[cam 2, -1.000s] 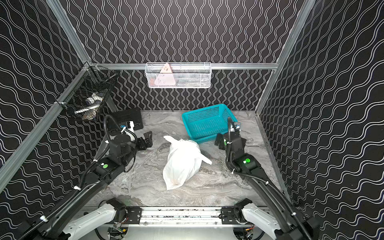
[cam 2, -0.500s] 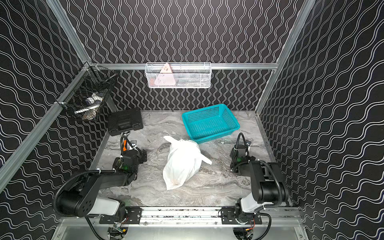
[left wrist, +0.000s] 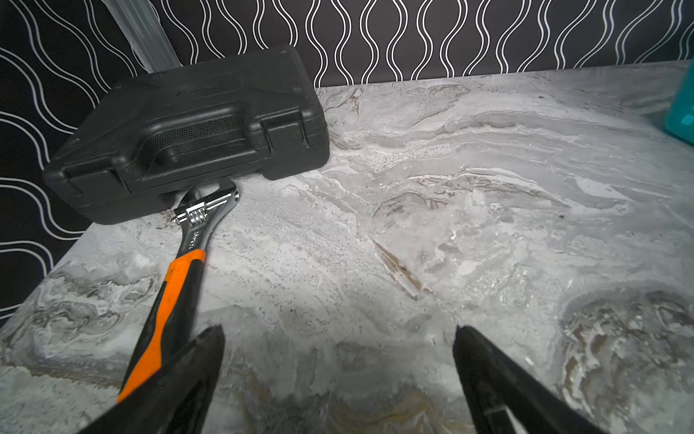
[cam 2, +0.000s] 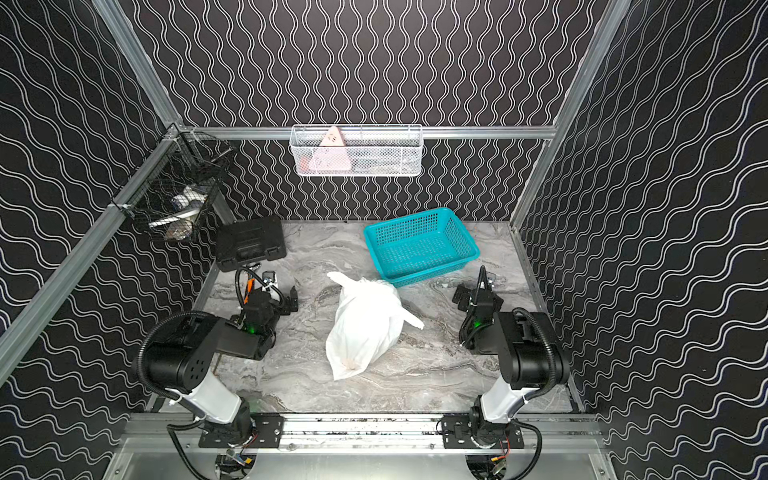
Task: Place the pineapple into a plastic bag & tie a knot
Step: Reset both arms
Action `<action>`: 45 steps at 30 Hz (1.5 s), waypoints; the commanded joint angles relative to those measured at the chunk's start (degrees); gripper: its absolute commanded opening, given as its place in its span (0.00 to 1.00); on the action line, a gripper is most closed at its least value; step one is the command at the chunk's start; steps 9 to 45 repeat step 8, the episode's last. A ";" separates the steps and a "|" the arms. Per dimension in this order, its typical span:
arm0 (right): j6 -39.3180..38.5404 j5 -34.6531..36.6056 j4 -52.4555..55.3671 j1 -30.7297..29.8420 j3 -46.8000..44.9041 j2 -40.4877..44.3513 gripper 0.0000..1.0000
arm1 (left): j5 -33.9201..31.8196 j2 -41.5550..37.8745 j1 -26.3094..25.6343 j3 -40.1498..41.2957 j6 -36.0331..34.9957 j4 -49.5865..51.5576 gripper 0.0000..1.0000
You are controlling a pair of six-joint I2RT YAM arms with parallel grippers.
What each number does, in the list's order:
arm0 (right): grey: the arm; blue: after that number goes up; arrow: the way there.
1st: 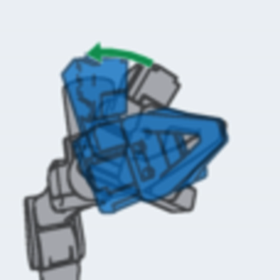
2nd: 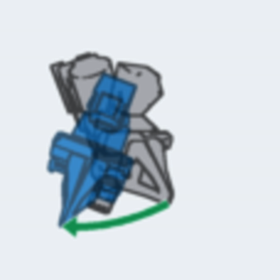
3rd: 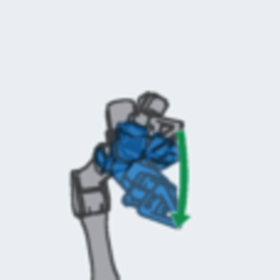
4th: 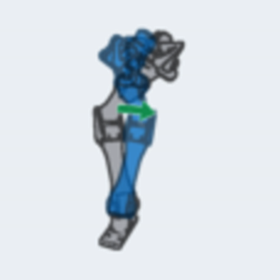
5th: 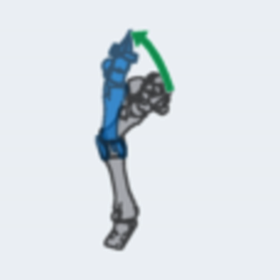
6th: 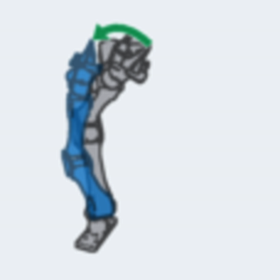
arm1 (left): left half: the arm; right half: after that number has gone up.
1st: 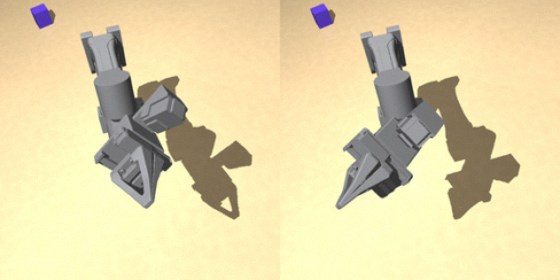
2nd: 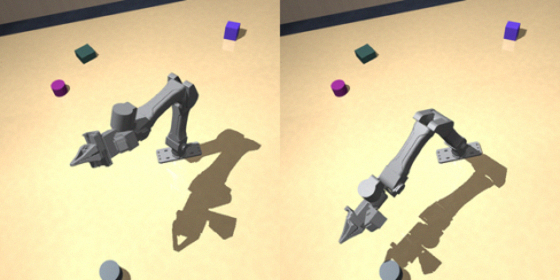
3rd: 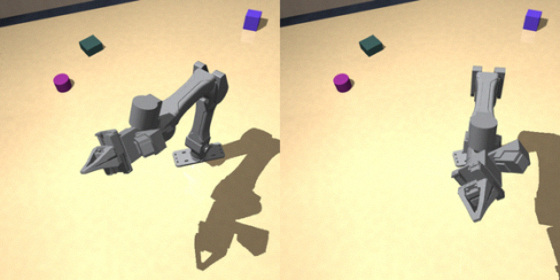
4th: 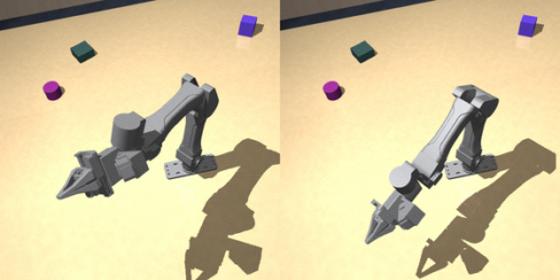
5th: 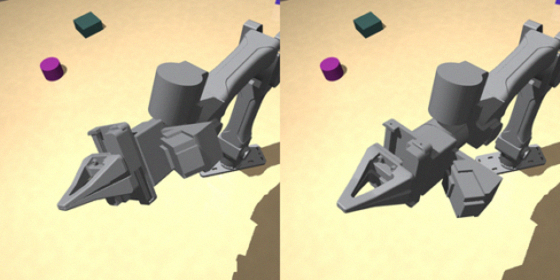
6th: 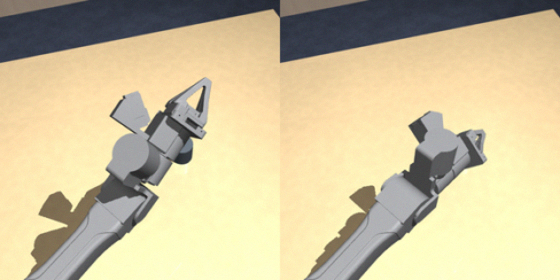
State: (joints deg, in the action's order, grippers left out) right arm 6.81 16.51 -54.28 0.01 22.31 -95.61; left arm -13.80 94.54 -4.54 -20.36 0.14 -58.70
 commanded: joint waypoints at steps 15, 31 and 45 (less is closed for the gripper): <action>-1.35 -0.19 -2.97 -0.89 -0.36 0.81 1.00 | -0.20 0.36 0.01 -0.31 0.02 -1.45 0.99; -1.35 -0.19 -2.97 -0.89 -0.36 0.81 1.00 | -0.20 0.36 0.01 -0.31 0.02 -1.45 0.99; -1.35 -0.19 -2.97 -0.89 -0.36 0.81 1.00 | -0.20 0.36 0.01 -0.31 0.02 -1.45 0.99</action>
